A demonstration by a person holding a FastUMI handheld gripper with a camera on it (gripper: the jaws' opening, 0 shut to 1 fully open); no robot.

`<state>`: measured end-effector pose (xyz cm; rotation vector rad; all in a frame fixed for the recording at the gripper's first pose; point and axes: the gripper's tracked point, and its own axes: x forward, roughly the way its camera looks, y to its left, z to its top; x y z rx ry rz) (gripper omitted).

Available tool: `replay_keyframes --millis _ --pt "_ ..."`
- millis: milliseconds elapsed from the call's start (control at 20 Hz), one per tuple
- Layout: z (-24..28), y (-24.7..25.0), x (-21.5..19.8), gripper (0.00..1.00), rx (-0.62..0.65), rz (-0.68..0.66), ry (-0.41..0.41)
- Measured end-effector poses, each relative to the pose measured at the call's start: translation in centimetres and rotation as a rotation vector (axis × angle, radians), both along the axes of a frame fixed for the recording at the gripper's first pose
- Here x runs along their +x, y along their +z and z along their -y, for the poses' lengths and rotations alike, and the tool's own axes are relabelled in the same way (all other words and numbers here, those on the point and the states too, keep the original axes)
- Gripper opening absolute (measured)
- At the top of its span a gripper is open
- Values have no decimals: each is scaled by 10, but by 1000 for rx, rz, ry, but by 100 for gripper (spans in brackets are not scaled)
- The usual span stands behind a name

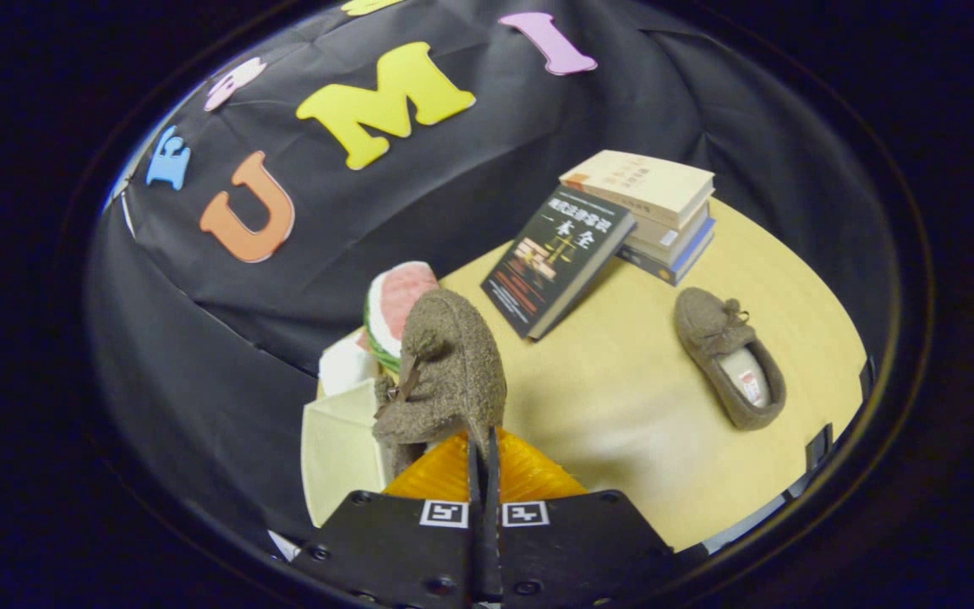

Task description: Open the storage box then place both shoes into the box .Put the left shoe in first, then the right shoe, with the right side of both shoes facing outward in a uniform manner.

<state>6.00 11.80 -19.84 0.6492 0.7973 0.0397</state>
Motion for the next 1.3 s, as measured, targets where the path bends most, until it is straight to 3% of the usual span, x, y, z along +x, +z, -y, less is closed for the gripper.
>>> replay_keyframes --millis 300,600,900,1300 --pt "-103 35 9 0 61 41 86" --pt "-197 4 11 0 88 -9 175" --pt "-245 -60 10 0 61 -119 206" --pt "-262 -102 21 0 32 -174 219"
